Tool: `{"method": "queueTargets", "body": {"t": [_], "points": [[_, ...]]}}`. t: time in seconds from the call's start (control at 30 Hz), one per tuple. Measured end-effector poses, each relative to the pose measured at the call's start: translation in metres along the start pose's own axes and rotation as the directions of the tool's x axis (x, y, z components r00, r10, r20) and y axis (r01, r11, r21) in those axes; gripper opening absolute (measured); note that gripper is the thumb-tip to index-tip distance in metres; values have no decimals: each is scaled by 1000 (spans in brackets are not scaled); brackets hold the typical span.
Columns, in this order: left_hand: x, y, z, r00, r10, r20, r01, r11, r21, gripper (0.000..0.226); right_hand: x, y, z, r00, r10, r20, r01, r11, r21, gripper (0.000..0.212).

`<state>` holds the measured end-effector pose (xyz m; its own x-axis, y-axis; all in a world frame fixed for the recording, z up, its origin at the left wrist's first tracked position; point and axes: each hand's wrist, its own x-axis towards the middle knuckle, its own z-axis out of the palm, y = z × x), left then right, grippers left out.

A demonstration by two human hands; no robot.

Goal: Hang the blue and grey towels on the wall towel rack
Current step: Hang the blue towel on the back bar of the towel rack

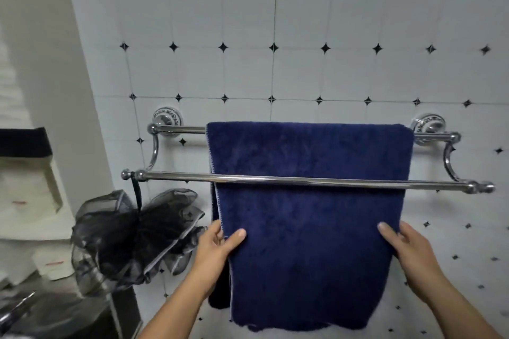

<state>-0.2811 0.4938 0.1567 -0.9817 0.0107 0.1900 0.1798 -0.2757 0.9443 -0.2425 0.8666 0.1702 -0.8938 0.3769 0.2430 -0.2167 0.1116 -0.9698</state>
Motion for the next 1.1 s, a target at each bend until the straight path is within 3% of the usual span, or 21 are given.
{"method": "queueTargets", "body": {"t": [0.13,0.5,0.6,0.67,0.77,0.83,0.9,0.93,0.97,1.0,1.1], "points": [[24,38,12,986,145,-83,-135,984,116,6,8,-19,-3,995,-64,-71,64,998,-11,7],[15,20,20,983,2,-185,28,987,161,6,-39,20,-21,993,104,63,-98,991,-88,13],[6,31,23,983,-6,-185,48,974,221,15,-40,-6,-24,997,31,69,-14,974,-226,14],[-6,48,20,974,63,-217,34,908,418,17,-39,-36,-31,991,-120,-66,86,921,-380,16],[-28,93,9,932,296,-209,-13,605,796,20,-32,-103,-40,850,-444,-284,268,828,-493,19],[-28,134,10,861,463,-212,-104,568,816,24,-14,-151,-38,770,-525,-363,272,784,-558,23],[-13,168,18,772,596,-222,-180,540,822,21,10,-187,-29,815,-473,-334,179,754,-632,33],[-1,180,24,768,603,-216,-163,510,845,20,22,-198,-23,866,-402,-297,130,755,-643,37],[11,187,30,802,563,-200,-137,499,856,25,32,-205,-17,911,-325,-253,95,763,-639,37],[23,191,37,860,471,-196,-113,551,827,30,40,-207,-10,946,-253,-204,72,777,-625,34],[43,186,54,971,186,-148,-57,787,614,28,50,-198,2,984,-120,-131,43,878,-477,37]]}}
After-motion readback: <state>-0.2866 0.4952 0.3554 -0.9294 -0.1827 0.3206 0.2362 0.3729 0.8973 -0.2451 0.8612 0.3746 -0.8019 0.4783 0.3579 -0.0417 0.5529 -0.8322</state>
